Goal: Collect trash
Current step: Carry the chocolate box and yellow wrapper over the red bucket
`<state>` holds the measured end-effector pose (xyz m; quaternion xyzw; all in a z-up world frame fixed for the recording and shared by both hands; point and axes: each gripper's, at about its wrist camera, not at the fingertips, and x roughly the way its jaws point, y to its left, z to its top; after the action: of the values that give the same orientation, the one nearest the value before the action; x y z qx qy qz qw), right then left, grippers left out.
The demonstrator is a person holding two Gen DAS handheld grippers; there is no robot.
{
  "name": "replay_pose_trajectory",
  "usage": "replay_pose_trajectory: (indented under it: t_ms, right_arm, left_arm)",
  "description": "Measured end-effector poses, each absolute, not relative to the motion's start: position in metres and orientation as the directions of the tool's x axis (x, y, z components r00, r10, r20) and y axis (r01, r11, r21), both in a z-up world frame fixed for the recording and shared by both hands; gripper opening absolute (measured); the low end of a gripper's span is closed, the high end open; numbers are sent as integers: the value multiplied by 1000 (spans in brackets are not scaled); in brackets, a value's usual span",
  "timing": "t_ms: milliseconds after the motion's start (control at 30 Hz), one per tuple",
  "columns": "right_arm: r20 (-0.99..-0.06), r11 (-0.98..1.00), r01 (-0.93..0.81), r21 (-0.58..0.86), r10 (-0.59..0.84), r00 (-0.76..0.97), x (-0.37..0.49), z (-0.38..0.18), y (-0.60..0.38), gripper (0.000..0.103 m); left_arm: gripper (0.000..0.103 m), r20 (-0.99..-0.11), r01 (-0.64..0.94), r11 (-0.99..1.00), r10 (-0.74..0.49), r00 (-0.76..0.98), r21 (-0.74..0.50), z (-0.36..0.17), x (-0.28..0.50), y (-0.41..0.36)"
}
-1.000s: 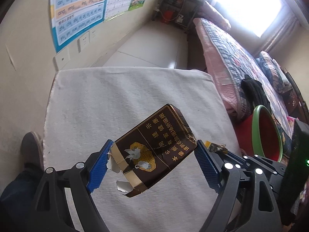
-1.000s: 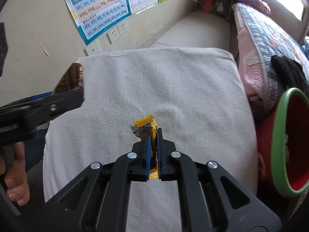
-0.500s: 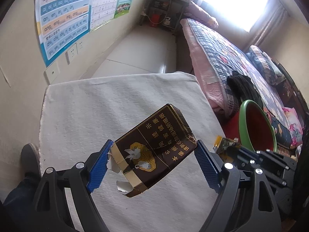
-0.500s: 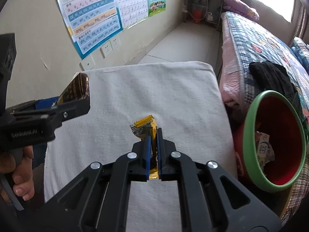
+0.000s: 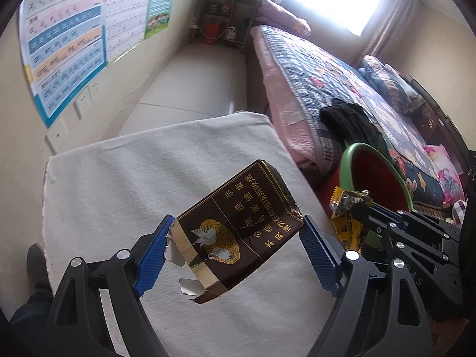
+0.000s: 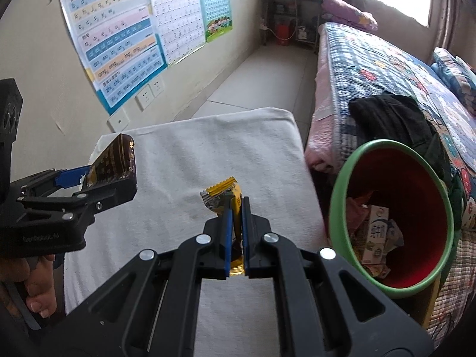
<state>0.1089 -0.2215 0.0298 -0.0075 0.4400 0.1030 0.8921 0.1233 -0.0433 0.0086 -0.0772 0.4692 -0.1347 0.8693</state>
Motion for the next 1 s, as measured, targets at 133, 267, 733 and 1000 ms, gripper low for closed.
replay_pose_trajectory:
  t_ms: [133,267,733,1000]
  right_arm:
    - [-782,983,-170,75,164,601,110,33,-237,6]
    - [-777,986,-150,69,148,611,110,36,-251,6]
    - [-766,996,-49,70,85,637,115,40,-314,6]
    - [-758,997,23,72,40,651,115,42,-355,6]
  left_arm:
    - [80,-789,187,945,-326,521,-267,12,127,-61]
    - [80,-779,221,936,-351,520,-275,17,131,-79]
    - [80,-721,322,880,-472,507,-349,23,144,-132]
    - [80,-677,376,835,-547,493,-400,25,153,-164]
